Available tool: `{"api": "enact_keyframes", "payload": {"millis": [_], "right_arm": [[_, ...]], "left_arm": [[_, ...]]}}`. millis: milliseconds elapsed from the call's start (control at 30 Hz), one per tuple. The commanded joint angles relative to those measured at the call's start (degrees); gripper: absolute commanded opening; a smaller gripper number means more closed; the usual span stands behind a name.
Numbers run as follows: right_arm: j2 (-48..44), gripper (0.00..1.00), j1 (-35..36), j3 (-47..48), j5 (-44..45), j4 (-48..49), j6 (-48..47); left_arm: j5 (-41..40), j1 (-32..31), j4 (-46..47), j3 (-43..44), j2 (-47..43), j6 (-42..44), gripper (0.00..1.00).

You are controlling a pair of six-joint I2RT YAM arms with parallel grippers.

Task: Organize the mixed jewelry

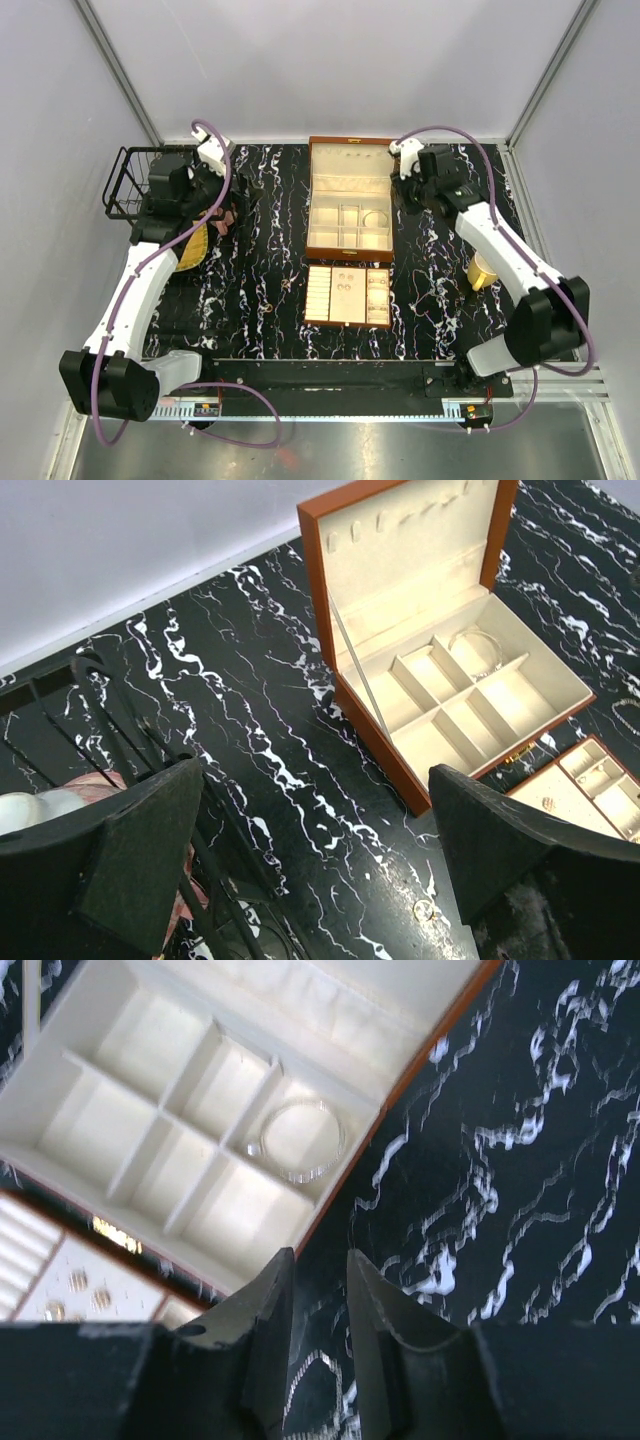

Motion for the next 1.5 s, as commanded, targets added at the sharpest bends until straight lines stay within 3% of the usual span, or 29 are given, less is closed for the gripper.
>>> {"api": "enact_keyframes", "payload": {"millis": [0, 300, 500, 1167, 1467], "right_arm": [[-4.64, 0.33, -0.1, -6.85, 1.41, -6.59, -6.58], [-13.88, 0.33, -0.1, -19.69, -4.63, -8.17, -14.32], [-12.13, 0.34, -0.1, -22.16, -6.67, -9.85, -16.26], [-5.53, 0.38, -0.02, -31.12, -4.21, -2.29, -19.16], [-7.46, 0.4, -0.1, -31.56, -8.16, -5.8, -20.83]], "left_arm": [[3.85, -0.75, -1.38, 0.5, -0.15, 2.57, 0.99], [1.4, -3.55, -5.15, 2.95, 0.12, 6.44, 0.99], [-2.3, -6.9, -6.74, 5.15, 0.82, 8.02, 0.99], [-4.68, -9.98, -5.78, 6.48, 2.14, 6.88, 0.99], [-5.55, -10.24, -5.6, 5.25, 1.96, 7.58, 0.99]]}}
